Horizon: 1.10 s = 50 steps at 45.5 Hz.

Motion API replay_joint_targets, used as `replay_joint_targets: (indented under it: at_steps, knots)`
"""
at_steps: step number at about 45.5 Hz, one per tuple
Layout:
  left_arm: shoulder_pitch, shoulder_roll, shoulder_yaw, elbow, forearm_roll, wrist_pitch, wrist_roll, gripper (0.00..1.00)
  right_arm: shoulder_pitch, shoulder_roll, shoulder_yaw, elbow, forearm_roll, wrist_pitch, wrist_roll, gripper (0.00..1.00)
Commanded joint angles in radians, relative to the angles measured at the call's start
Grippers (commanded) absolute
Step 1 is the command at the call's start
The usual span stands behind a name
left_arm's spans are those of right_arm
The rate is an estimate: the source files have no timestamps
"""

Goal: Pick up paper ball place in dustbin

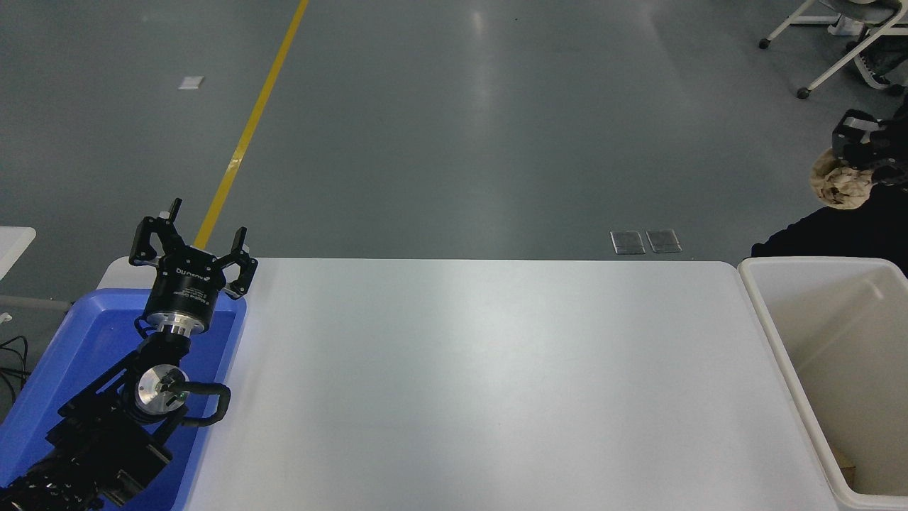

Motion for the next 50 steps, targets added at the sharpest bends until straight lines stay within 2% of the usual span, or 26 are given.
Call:
replay_joint_targets:
  at_steps: [1, 17, 31, 50]
  knots:
    - [-0.001, 0.0, 0.0, 0.0, 0.0, 0.0, 0.0, 0.98, -0.014, -0.001, -0.017, -0.024, -0.008, 0.004, 0.0, 0.05]
    - [0.001, 0.0, 0.0, 0.0, 0.0, 0.0, 0.0, 0.98, -0.294, -0.06, 0.0, -0.314, 0.004, -0.013, 0.0, 0.05]
    - [0.001, 0.0, 0.0, 0.0, 0.0, 0.0, 0.0, 0.98, -0.569, -0.068, 0.041, -0.579, 0.015, -0.054, 0.0, 0.05]
    - [-0.001, 0.0, 0.0, 0.0, 0.0, 0.0, 0.0, 0.98, -1.073, -0.08, 0.303, -0.789, 0.015, -0.227, 0.0, 0.05]
